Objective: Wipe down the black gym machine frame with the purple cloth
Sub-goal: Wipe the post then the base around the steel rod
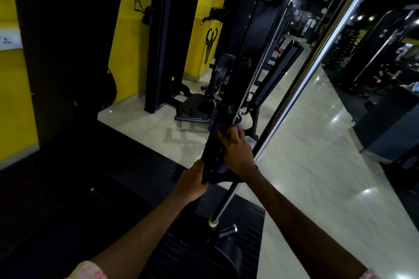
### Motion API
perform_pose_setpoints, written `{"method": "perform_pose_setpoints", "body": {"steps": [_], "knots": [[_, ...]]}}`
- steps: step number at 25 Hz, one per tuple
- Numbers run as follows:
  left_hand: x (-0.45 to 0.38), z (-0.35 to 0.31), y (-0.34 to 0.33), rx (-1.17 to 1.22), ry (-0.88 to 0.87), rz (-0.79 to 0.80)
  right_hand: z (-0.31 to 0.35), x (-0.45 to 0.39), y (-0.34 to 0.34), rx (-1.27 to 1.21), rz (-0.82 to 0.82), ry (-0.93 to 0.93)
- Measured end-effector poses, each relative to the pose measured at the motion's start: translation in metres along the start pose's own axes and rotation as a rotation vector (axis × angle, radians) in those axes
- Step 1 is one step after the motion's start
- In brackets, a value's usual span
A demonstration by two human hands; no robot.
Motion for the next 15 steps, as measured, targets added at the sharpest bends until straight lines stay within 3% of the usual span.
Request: {"method": "perform_pose_setpoints", "body": {"steps": [2,4,6,9,11,13,15], "knots": [[0.001,0.011,-0.019,-0.072,0.035,0.092,-0.008,0.002,0.006,0.033,0.080,0.000],[0.000,0.015,-0.023,-0.140,0.041,0.123,-0.020,0.001,0.036,-0.001,-0.112,-0.107],[-0.003,0.017,-0.017,-0.165,0.032,0.123,-0.023,-0.001,0.037,0.002,-0.177,-0.188],[-0.009,0.021,-0.012,-0.131,0.011,0.165,0.000,-0.002,-0.002,0.022,0.080,-0.155],[-0.013,0.027,-0.007,-0.089,0.026,0.205,0.003,0.001,-0.008,-0.038,0.078,-0.150],[-0.014,0.024,0.013,-0.014,0.047,0.149,-0.004,0.004,-0.011,-0.141,0.080,-0.200],[-0.010,0.007,0.058,0.095,-0.014,-0.053,-0.010,0.007,-0.014,-0.331,0.082,-0.249]]}}
Point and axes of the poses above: each hand's wrist, its own x-axis away from the middle knuckle, its own y-axis out of the back of the hand, z = x × y, the point moved 9 cm from there along -x, towards the middle knuckle, and after that the axes turned 6 degrees about z, right-handed, at the moved point
